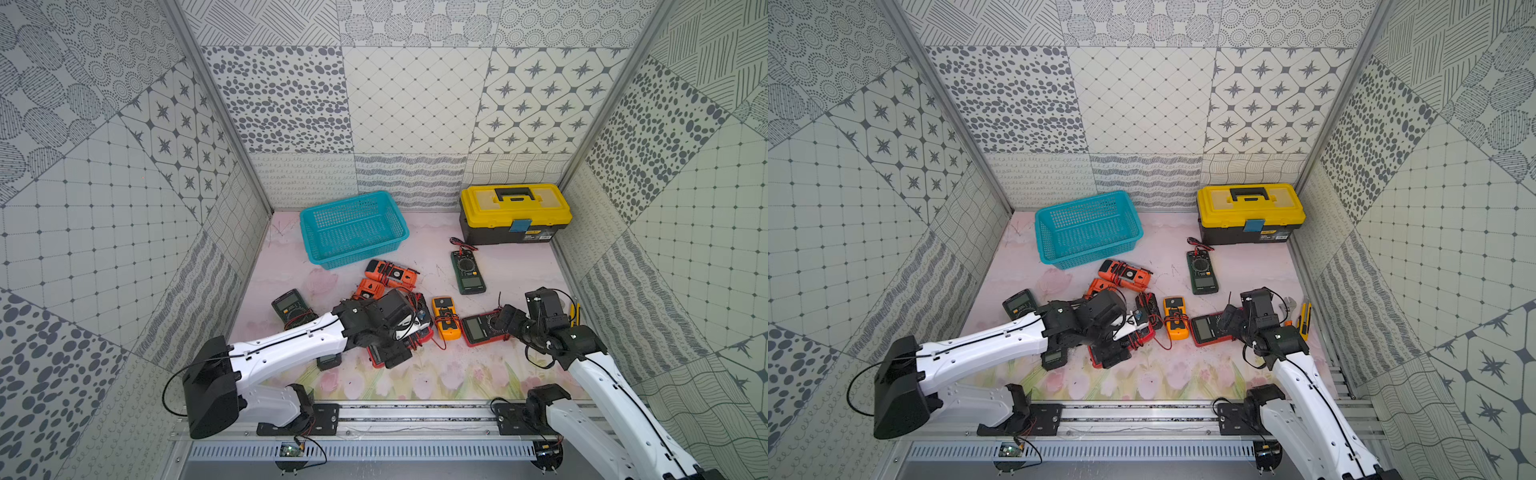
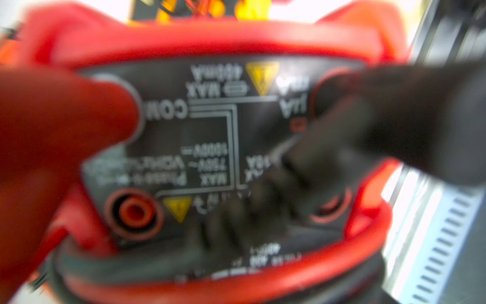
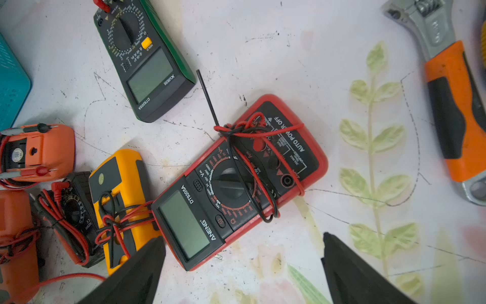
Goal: Put the multimeter into the basket
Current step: Pick up the multimeter from the center of the board.
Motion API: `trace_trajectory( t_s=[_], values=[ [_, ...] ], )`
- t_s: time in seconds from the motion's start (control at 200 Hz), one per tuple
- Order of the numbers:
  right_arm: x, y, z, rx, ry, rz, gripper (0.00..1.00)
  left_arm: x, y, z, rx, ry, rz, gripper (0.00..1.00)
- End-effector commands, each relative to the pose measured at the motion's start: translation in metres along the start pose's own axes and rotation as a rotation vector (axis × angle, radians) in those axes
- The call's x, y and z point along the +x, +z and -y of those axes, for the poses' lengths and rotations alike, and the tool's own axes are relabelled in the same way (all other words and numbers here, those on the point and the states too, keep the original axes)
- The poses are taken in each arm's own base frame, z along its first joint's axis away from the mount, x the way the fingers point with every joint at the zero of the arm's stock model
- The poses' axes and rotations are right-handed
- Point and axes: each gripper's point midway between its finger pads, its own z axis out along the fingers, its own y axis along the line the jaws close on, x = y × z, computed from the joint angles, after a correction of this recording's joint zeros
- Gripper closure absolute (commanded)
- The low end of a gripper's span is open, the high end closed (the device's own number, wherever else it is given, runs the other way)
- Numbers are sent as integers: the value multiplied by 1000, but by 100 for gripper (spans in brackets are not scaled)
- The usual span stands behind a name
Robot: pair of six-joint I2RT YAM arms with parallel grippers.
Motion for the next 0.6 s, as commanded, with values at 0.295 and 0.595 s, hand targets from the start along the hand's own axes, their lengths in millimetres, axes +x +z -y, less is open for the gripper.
trace_trajectory(
  t_s=[0.295,0.595],
  values=[
    [-8,1,-4,-27,-4,45,2,-64,-116,-135,-414,-534,200,100],
    [-10,-1,-9,-45,9,44,2,-68,-125,-270,-626,-856,214,100]
  ],
)
